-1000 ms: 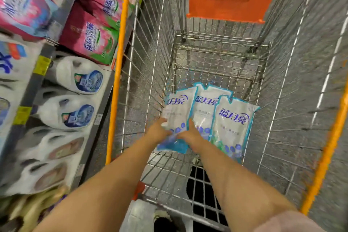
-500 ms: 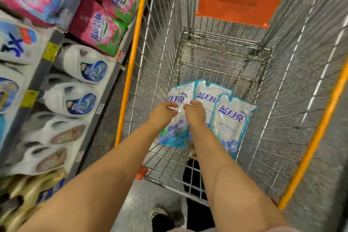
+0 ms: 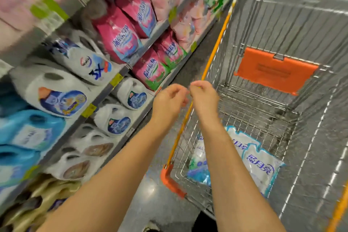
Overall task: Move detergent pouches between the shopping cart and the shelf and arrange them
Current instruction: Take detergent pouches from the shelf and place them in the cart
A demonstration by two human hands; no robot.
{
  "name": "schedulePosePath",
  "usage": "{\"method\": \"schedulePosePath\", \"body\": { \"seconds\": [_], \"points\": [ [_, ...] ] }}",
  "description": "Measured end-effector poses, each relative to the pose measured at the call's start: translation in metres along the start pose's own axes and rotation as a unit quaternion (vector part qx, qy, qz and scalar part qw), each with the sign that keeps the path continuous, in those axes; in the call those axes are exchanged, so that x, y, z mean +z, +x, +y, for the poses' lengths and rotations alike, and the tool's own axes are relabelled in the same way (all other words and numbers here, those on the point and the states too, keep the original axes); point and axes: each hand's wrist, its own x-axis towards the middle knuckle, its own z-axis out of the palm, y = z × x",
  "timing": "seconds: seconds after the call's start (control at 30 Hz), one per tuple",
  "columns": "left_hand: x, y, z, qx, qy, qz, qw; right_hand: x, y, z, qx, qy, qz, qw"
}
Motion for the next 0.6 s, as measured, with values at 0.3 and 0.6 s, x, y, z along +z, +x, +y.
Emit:
{"method": "schedulePosePath", "body": {
  "seconds": [0.3,0.6],
  "points": [
    [-0.178,-0.02,0.067,0.125,-0.082,0.165,0.975,0.111,-0.086,-0.142,-0.218,-0.032,-0.134,0.966],
    [-0.387,-0.059,0.097,0.255,-0.057,0.288,0.921,0.244,-0.201,-0.254,-0.384,0.006,-0.201,0.901]
  ]
}}
